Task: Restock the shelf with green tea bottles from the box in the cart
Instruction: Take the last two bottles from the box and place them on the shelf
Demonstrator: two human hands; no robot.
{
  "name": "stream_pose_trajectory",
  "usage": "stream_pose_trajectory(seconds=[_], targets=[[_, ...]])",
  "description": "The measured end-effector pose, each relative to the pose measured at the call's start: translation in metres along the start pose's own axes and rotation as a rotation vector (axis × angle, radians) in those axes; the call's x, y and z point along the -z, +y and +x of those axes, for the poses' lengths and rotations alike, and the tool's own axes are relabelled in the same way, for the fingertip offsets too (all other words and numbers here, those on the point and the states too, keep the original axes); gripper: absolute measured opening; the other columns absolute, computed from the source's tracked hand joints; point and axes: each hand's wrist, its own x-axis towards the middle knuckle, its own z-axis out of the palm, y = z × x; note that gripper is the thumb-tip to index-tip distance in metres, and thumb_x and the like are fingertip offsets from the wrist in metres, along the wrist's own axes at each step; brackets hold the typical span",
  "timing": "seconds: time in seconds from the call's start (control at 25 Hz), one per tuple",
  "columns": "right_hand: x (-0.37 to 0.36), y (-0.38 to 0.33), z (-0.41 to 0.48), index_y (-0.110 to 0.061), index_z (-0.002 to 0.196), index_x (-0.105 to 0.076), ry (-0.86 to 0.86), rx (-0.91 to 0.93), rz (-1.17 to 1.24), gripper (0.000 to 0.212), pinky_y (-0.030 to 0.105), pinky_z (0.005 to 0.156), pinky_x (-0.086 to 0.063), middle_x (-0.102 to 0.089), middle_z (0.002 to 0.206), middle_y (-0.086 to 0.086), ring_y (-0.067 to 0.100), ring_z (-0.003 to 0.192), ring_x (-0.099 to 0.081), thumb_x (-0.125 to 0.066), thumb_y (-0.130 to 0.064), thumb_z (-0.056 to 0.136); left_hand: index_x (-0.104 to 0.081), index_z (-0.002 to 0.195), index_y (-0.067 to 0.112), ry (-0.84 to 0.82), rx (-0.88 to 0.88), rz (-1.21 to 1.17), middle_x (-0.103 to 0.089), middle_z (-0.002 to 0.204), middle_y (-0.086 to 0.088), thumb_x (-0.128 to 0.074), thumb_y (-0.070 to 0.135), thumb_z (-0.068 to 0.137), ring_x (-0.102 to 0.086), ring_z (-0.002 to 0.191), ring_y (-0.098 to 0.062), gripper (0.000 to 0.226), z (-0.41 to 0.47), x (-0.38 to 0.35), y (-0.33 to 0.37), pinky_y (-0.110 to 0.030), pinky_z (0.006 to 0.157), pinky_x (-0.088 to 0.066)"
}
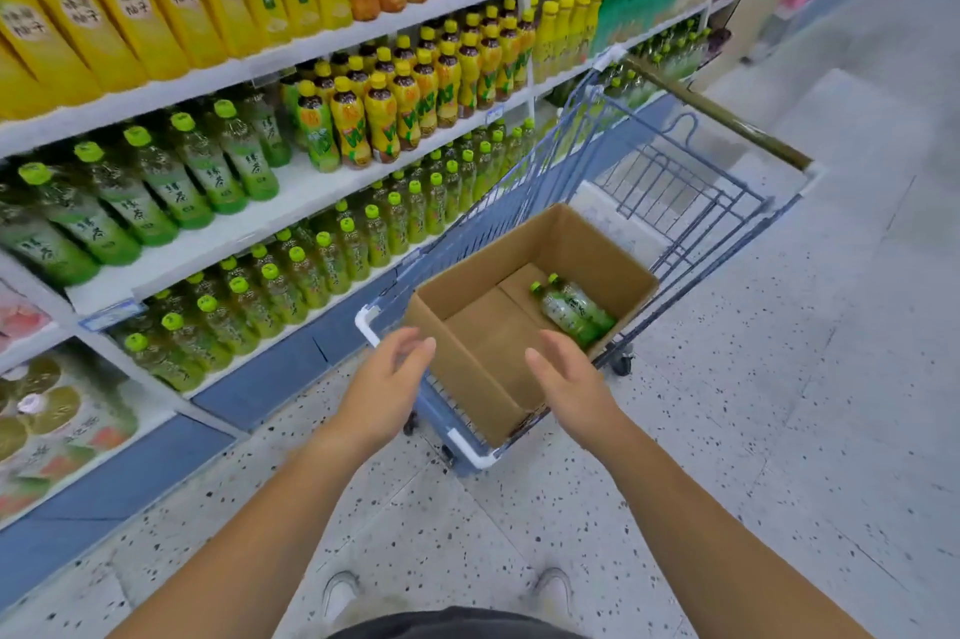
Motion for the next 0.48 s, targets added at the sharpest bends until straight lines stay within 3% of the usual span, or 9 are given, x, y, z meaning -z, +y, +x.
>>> stream_pose_trajectory(seconds=[0.24,0.48], targets=[[0.095,0.045,0.053,-0.025,0.156,-0.030,-0.117,-0.005,-0.157,0.064,0.037,0.118,-0.030,-0.034,0.159,-0.008,0.012,0.145,-0.033,-0.044,-0.054,0.100,-0.049,0.142,0.021,0.042,0.117,-0.028,-0.052,0.135,0.009,-0.046,0.047,0.102,-0.047,0.119,-0.009,0.048,0.032,-0.105,0.014,-0.027,0.096,-0.035],[0.138,0.055,0.148,-0.021,0.153,-0.036,-0.158,-0.050,-0.298,0.057,0.035,0.115,-0.034,-0.043,0.153,-0.003,0.015,0.139,-0.041,-0.046,-0.045,0.102,-0.055,0.135,0.024,0.030,0.197,-0.078,-0.054,0.125,0.012,-0.046,0.049,0.102,-0.050,0.118,-0.009,0.042,0.104,-0.160,0.015,-0.026,0.094,-0.035]])
